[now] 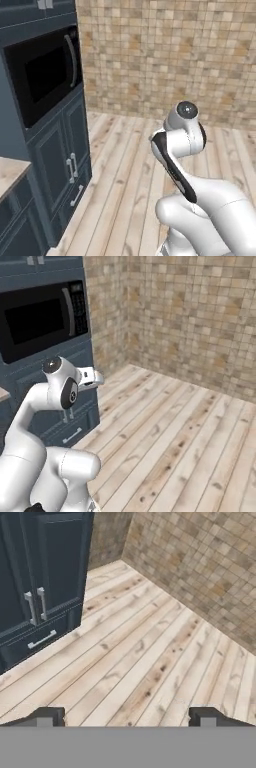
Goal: Place the large bottle from the dining counter next to the other large bottle outside the sink, and place the small bottle from the dining counter next to the other small bottle inside the sink.
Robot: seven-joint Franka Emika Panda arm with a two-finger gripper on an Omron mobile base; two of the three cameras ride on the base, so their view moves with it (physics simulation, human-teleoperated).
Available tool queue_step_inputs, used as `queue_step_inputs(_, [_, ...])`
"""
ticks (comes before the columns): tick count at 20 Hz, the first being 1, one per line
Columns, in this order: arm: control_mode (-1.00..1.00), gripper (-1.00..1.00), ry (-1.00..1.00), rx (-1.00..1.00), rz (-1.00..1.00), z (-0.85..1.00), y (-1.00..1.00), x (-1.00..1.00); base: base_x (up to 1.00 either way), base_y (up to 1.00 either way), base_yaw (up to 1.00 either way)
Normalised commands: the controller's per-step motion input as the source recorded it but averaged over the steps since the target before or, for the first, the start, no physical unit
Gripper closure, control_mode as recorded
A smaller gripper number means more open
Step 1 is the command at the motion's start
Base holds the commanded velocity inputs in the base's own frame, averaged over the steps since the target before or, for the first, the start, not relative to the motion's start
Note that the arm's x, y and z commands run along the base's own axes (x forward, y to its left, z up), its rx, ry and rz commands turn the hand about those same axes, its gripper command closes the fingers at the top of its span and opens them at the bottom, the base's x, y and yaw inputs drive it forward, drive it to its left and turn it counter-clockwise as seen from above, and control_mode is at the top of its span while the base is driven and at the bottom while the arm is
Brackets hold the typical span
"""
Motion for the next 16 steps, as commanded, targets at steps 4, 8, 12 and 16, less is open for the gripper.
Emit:
queue_step_inputs(4, [1.0, -1.0, 0.0, 0.0, 0.0, 0.0, 0.0, 0.0, 0.06, -0.62, -0.45])
queue_step_inputs(8, [1.0, -1.0, 0.0, 0.0, 0.0, 0.0, 0.0, 0.0, 0.24, -0.54, -0.52])
queue_step_inputs(12, [1.0, -1.0, 0.0, 0.0, 0.0, 0.0, 0.0, 0.0, 0.73, -0.57, -0.52])
queue_step_inputs(16, [1.0, -1.0, 0.0, 0.0, 0.0, 0.0, 0.0, 0.0, 0.8, -0.34, -0.42])
